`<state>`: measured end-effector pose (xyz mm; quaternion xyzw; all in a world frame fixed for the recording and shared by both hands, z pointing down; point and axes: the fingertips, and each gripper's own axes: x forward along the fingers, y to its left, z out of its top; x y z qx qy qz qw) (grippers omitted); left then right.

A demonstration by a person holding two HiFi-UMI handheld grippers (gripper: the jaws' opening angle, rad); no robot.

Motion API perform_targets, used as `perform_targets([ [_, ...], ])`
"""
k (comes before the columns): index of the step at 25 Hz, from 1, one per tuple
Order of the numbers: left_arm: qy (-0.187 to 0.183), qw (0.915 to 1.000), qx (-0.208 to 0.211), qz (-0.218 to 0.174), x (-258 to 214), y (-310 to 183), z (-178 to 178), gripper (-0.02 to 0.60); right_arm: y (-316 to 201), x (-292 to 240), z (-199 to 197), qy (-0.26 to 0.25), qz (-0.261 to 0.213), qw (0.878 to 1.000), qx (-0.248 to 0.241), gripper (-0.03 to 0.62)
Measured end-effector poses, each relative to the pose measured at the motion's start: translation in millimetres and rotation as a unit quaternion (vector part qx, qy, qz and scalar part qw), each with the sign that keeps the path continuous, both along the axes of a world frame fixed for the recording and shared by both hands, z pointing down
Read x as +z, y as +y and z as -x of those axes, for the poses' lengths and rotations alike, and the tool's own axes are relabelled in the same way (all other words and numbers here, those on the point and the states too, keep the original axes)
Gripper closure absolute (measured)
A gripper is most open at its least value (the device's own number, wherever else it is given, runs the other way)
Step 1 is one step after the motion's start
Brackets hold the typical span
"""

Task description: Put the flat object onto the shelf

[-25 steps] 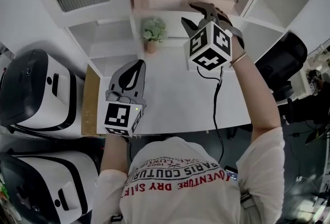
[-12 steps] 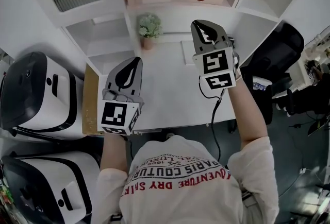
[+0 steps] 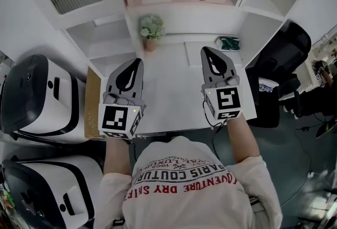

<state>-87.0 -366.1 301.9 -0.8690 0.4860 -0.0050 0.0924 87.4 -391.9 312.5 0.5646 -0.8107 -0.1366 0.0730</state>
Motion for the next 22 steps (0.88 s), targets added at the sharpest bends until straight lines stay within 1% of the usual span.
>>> perform_targets([
  [4,0.001,1.0000,-0.005,0.000,-0.2,-0.5,1.2,0.568,8.6,4.7,-1.1,-0.035,-0.006,0.999,-0.004,0.568],
  [8,0.000,1.0000,-0.008,-0.002,-1.2,-2.0,2.0,0.569,8.1,3.8,2.4,-0.049,-0.016,0.998,-0.018,0.568],
  [13,0.001,0.9999,-0.010,-0.003,0.2,-3.1,4.6,0.569,8.7,5.9,6.6,-0.050,-0.019,0.998,-0.038,0.568],
  [22,0.000,0.9999,-0.011,0.004,5.1,-7.2,4.7,0.569,2.5,9.9,1.1,-0.060,-0.011,0.997,-0.037,0.568],
])
